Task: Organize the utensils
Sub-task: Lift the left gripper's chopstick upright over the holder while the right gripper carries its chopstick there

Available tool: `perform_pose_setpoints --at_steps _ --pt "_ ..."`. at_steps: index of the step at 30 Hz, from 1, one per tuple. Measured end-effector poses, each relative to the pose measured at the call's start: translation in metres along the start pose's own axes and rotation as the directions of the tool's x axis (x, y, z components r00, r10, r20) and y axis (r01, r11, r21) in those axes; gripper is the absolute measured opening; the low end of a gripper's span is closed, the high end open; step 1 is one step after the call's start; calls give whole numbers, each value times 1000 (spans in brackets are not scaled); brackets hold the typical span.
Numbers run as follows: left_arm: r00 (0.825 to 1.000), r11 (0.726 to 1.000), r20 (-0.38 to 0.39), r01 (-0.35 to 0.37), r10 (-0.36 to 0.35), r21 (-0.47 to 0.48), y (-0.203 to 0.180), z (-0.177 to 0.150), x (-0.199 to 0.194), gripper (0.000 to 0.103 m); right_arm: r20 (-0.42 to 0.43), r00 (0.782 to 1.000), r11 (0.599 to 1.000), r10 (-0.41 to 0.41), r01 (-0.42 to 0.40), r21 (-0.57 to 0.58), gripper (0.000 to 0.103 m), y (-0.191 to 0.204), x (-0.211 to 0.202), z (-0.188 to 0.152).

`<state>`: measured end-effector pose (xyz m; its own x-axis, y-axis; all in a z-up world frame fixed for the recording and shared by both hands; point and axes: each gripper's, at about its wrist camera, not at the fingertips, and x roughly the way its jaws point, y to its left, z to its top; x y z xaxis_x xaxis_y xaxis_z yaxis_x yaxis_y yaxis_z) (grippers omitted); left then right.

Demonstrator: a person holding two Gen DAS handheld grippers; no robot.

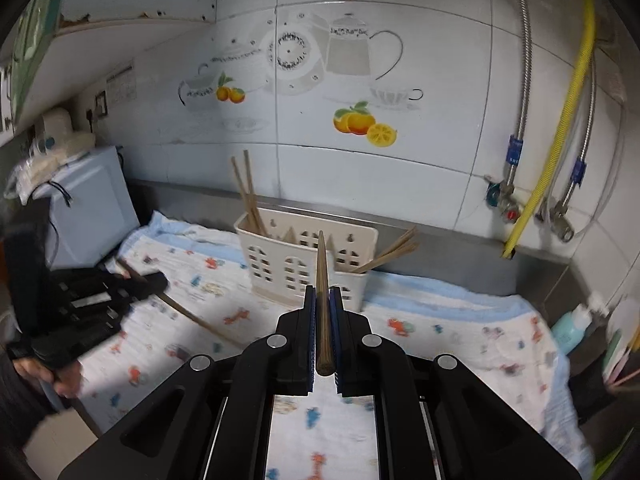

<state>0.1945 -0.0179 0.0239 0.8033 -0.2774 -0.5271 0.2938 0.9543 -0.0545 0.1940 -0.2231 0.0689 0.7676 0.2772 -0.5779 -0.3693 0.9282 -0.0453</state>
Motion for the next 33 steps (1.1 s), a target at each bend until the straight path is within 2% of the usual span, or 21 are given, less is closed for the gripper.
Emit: perform_pose_setpoints --at_steps 5,10,18,21,26,33 --pt "998 999 54 -15 12 43 -3 35 -8 5 -97 995 999 -23 18 -46 7 -14 13 20" --pt "991 995 134 -42 30 85 -10 81 -16 5 -187 982 998 5 -18 -66 7 -25 30 37" --pt "967 993 246 -82 60 81 -10 151 -14 5 -323 946 994 21 -53 -92 7 -33 66 59" --pt "960 991 269 -103 78 80 -10 163 -5 5 -364 931 993 15 -56 -104 7 -36 79 66" --pt "959 992 266 -115 98 48 -2 173 25 5 -399 917 992 17 -66 -108 7 -37 95 74" --pt "975 994 197 -105 105 -9 15 166 64 5 -418 908 991 24 -77 -112 7 -37 113 74"
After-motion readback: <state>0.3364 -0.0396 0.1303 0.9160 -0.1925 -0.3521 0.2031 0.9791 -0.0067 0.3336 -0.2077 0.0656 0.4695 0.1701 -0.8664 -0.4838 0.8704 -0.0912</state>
